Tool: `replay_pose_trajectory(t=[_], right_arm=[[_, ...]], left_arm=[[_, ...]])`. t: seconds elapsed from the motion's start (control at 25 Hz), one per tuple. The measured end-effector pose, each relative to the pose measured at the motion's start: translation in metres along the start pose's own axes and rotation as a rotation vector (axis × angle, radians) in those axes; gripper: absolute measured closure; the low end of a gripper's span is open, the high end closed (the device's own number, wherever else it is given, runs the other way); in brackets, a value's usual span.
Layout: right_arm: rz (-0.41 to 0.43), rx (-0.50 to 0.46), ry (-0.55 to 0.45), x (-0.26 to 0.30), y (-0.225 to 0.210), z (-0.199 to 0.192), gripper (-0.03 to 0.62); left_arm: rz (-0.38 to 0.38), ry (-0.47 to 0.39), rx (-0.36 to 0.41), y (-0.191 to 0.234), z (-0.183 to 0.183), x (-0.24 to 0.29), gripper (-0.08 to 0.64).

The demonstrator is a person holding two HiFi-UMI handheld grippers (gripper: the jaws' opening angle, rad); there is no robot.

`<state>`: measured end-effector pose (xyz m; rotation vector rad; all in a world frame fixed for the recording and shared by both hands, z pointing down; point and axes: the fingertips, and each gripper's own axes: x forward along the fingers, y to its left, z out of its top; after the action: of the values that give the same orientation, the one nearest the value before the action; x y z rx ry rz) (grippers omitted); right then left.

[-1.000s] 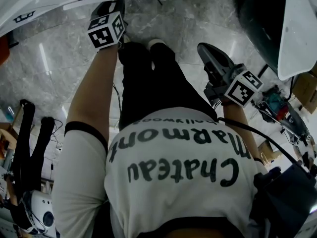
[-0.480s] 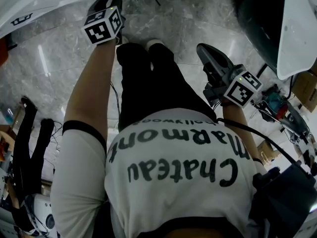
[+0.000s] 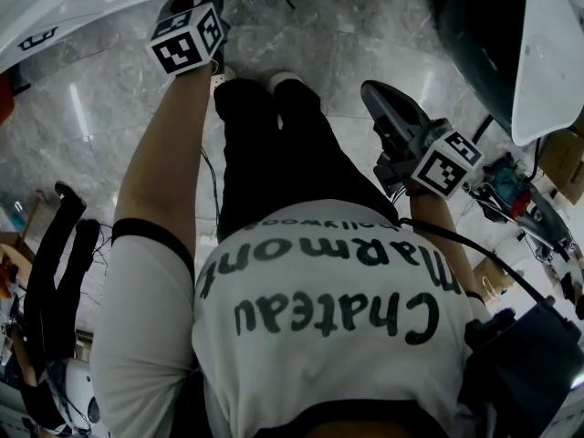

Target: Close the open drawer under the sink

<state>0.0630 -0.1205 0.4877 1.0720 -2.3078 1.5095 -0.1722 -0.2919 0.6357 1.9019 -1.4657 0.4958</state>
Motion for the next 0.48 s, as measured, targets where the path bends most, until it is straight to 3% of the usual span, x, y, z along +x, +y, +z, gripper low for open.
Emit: replay_pose_trajectory(t=[0.48], right_arm=[[-0.003, -0.004, -0.003, 0.000, 0.000, 0.001, 0.580]], left_arm=[[0.002, -0.023, -0.006, 0.003, 0.013, 0.006, 0.417]])
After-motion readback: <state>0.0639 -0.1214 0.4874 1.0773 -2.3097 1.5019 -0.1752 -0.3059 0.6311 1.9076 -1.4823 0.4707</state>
